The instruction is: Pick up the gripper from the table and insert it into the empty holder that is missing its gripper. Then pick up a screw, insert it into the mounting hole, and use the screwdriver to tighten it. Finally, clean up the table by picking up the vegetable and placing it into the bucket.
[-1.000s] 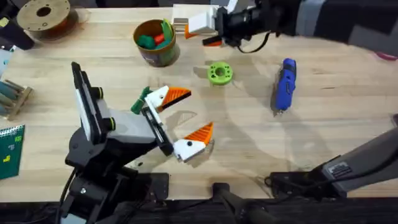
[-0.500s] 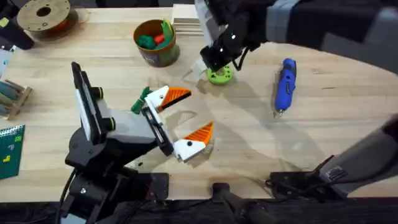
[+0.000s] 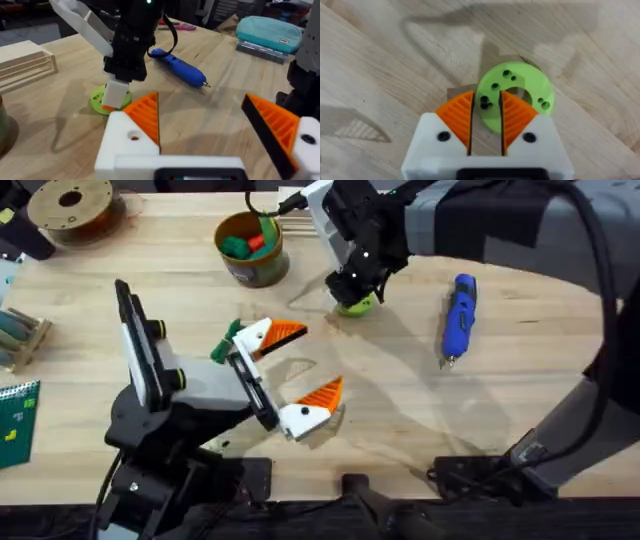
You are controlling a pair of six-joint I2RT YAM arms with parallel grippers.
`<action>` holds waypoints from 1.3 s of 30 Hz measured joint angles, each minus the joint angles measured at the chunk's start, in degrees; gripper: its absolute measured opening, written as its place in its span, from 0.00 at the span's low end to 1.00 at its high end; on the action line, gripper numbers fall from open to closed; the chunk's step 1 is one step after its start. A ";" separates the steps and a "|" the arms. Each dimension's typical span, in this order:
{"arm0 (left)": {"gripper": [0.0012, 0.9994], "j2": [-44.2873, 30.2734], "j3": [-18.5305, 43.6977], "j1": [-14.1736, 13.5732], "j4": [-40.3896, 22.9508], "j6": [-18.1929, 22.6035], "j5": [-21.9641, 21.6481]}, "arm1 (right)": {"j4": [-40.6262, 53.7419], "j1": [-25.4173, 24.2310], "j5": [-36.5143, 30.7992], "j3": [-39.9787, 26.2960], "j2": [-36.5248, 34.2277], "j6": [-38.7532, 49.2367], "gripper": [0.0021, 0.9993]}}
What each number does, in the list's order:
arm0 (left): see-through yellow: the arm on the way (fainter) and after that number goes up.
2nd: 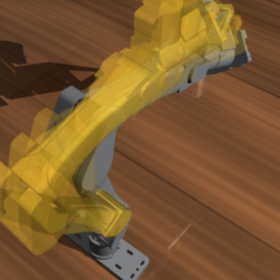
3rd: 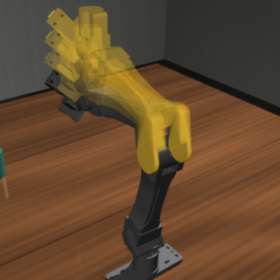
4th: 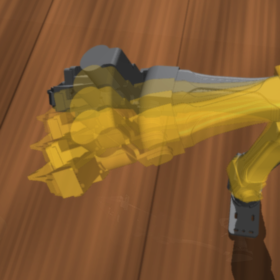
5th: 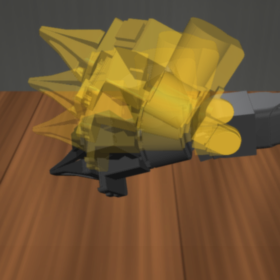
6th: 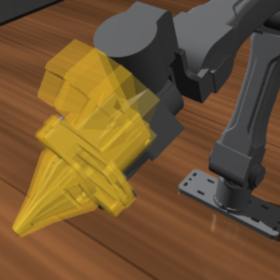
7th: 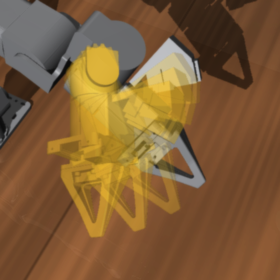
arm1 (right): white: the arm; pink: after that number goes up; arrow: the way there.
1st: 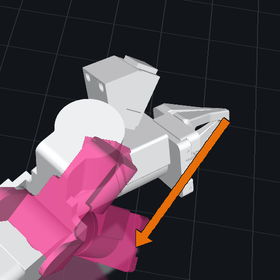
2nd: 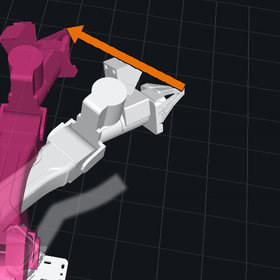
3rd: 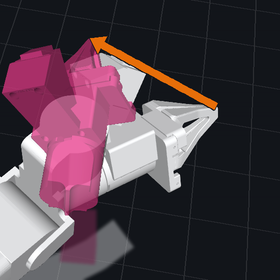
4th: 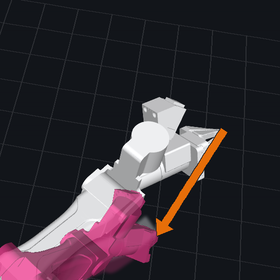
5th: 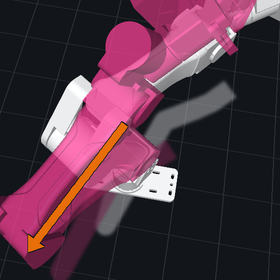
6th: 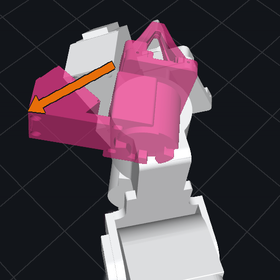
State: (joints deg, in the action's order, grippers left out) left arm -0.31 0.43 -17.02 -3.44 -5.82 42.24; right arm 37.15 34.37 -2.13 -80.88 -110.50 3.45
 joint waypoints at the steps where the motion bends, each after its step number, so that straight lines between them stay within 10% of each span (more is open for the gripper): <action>1: 0.99 0.00 0.00 0.00 0.00 0.00 0.01 | 0.06 0.00 0.00 0.00 0.00 -0.02 0.28; 6: 0.99 0.02 0.00 0.00 0.00 0.00 0.00 | 0.17 0.00 -0.20 0.00 0.00 -0.03 0.22; 9: 0.99 0.02 0.00 0.00 0.00 0.00 0.00 | 0.19 -0.04 -1.43 -0.17 0.02 0.00 0.01; 31: 0.99 0.02 0.00 0.00 0.00 0.00 0.02 | 2.17 0.11 -1.03 -0.24 4.09 -0.10 0.01; 39: 0.99 0.01 0.00 0.00 0.00 0.00 0.02 | 17.52 0.11 -0.69 -9.62 5.99 -0.07 0.01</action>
State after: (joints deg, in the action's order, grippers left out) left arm -0.31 0.43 -17.02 -3.44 -5.82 42.26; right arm 54.66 34.48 -2.82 -90.50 -104.51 3.39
